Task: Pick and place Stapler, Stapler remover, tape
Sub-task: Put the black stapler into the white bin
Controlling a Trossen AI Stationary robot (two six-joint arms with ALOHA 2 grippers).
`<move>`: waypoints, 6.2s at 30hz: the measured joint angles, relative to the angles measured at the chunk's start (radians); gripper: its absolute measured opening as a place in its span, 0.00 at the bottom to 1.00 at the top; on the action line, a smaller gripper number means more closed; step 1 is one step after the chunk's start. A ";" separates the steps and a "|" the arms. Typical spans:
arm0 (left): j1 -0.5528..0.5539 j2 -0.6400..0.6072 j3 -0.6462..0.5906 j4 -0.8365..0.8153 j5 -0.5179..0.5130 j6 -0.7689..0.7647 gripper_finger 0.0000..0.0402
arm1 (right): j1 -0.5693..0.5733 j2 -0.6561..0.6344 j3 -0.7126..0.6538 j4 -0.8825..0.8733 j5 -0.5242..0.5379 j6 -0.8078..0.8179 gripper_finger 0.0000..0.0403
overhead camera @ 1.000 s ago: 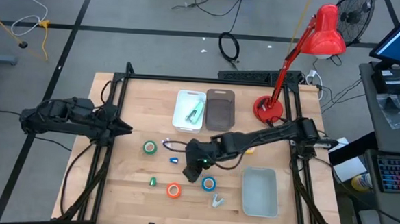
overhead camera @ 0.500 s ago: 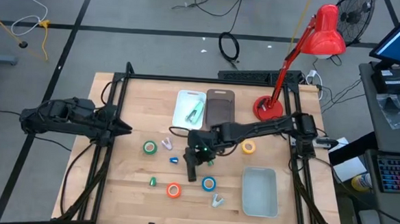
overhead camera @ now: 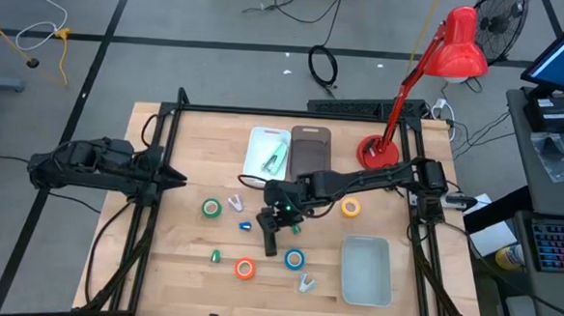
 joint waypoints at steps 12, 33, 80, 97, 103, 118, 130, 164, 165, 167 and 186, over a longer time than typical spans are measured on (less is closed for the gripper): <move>0.000 0.000 0.000 0.001 -0.001 0.013 0.23 | 0.013 0.000 0.000 0.059 0.071 -0.004 0.64; 0.000 0.000 0.000 0.002 -0.012 0.026 0.23 | 0.076 0.034 0.001 0.066 0.176 0.107 0.65; 0.000 0.001 0.000 0.001 -0.018 0.011 0.23 | 0.032 0.146 -0.239 0.442 0.038 0.306 0.65; 0.000 0.001 0.000 0.001 -0.018 0.011 0.23 | 0.030 0.136 -0.242 0.440 0.044 0.313 0.49; 0.000 0.001 0.000 0.002 -0.018 0.011 0.23 | 0.027 0.104 -0.241 0.450 0.053 0.308 0.31; 0.000 0.040 0.000 0.215 -0.017 -0.034 0.23 | 0.025 -0.112 -0.240 0.438 0.234 0.157 0.29; 0.000 0.383 0.000 0.605 0.013 -0.053 0.23 | -0.026 -0.173 -0.240 0.573 0.384 -0.153 0.30; 0.134 0.759 0.000 1.130 -0.206 -0.245 0.47 | -0.077 -0.245 -0.238 0.494 0.787 -0.766 0.30; 0.134 0.773 0.000 1.158 -0.210 -0.242 0.51 | -0.082 -0.245 -0.238 0.483 0.798 -0.761 0.30; 0.133 0.794 0.000 1.207 -0.210 -0.224 0.57 | -0.090 -0.243 -0.238 0.474 0.808 -0.760 0.30; 0.132 0.846 0.000 1.333 -0.341 -0.205 0.68 | -0.127 -0.243 -0.239 0.495 0.830 -0.790 0.30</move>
